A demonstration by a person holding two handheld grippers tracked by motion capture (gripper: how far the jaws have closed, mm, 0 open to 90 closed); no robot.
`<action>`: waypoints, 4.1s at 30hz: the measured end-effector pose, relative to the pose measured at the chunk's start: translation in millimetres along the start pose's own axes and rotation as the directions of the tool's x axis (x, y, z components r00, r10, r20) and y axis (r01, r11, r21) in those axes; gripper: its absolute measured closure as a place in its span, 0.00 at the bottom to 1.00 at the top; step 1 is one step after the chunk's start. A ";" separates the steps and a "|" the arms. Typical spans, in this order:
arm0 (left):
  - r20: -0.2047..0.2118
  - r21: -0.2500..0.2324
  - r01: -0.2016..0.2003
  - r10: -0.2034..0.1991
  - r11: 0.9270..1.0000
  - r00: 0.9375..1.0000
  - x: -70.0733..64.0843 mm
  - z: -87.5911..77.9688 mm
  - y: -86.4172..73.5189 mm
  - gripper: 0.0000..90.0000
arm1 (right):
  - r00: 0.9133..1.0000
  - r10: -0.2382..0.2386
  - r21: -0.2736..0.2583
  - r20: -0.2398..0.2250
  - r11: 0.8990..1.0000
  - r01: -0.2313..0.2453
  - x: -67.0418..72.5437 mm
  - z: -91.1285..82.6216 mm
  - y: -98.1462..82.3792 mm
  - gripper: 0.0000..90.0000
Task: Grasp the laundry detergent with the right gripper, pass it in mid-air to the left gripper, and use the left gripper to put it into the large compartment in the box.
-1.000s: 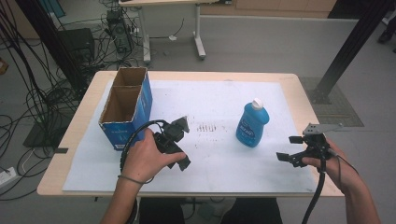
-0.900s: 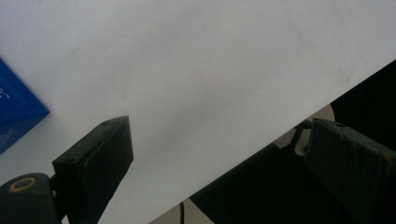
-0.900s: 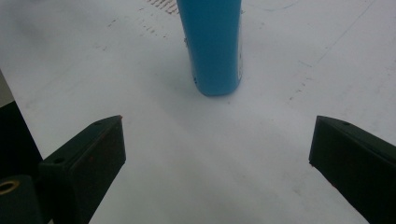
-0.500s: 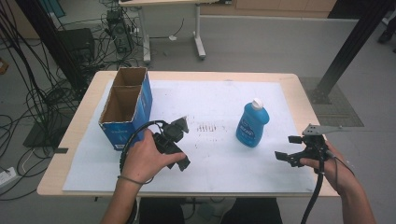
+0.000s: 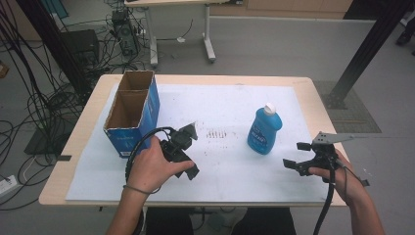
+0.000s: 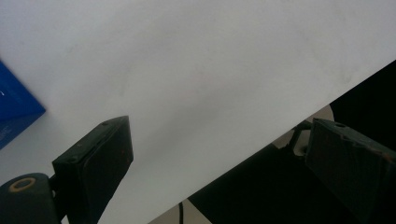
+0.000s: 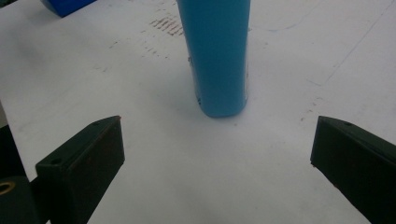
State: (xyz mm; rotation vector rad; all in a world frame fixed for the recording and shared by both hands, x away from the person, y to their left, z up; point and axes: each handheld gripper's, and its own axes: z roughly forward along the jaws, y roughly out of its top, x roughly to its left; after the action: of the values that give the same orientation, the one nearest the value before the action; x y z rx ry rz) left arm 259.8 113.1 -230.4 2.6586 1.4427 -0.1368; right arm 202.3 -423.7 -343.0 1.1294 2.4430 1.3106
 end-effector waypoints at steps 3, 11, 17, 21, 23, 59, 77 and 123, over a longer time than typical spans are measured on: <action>0.002 -0.001 0.003 -0.003 1.000 1.000 0.4 0.5 -0.7 0.09 | 1.000 0.000 -0.013 -0.003 1.000 0.000 -0.6 2.5 -2.4 0.03; 0.002 0.004 0.003 -0.003 1.000 1.000 1.3 1.9 0.8 0.09 | 1.000 -0.018 -0.048 0.017 0.999 0.019 1.0 8.5 -10.9 0.04; 0.006 0.005 0.001 -0.001 1.000 1.000 1.4 2.7 2.7 0.09 | 1.000 -0.021 -0.064 0.019 0.998 0.022 1.0 13.1 -15.1 0.04; 0.005 0.000 0.001 -0.001 1.000 1.000 1.8 2.1 2.5 0.09 | 0.999 -0.025 -0.072 0.026 0.997 0.027 1.3 14.7 -15.8 0.04; 0.006 -0.002 0.002 -0.002 1.000 1.000 2.1 1.6 2.1 0.09 | 0.999 -0.031 -0.083 0.043 0.996 0.035 2.8 15.4 -16.8 0.04; 0.009 0.004 0.002 -0.002 1.000 1.000 1.4 4.8 1.7 0.09 | 0.997 -0.048 -0.203 0.067 0.977 0.060 3.6 37.4 -29.3 0.04; 0.007 0.007 0.007 -0.007 1.000 1.000 4.8 3.8 -0.5 0.09 | 0.998 -0.054 -0.246 0.036 0.967 0.061 0.5 56.3 -32.8 0.04; 0.005 0.022 0.019 -0.019 1.000 1.000 8.1 6.4 -2.1 0.09 | 0.998 -0.058 -0.284 -0.003 0.957 0.055 -3.3 91.1 -31.2 0.04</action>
State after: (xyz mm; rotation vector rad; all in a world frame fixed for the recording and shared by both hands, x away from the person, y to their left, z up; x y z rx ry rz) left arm 262.3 120.1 -237.9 2.6599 1.4741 -0.1612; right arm 228.4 -376.7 -423.0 0.9731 2.1830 1.5894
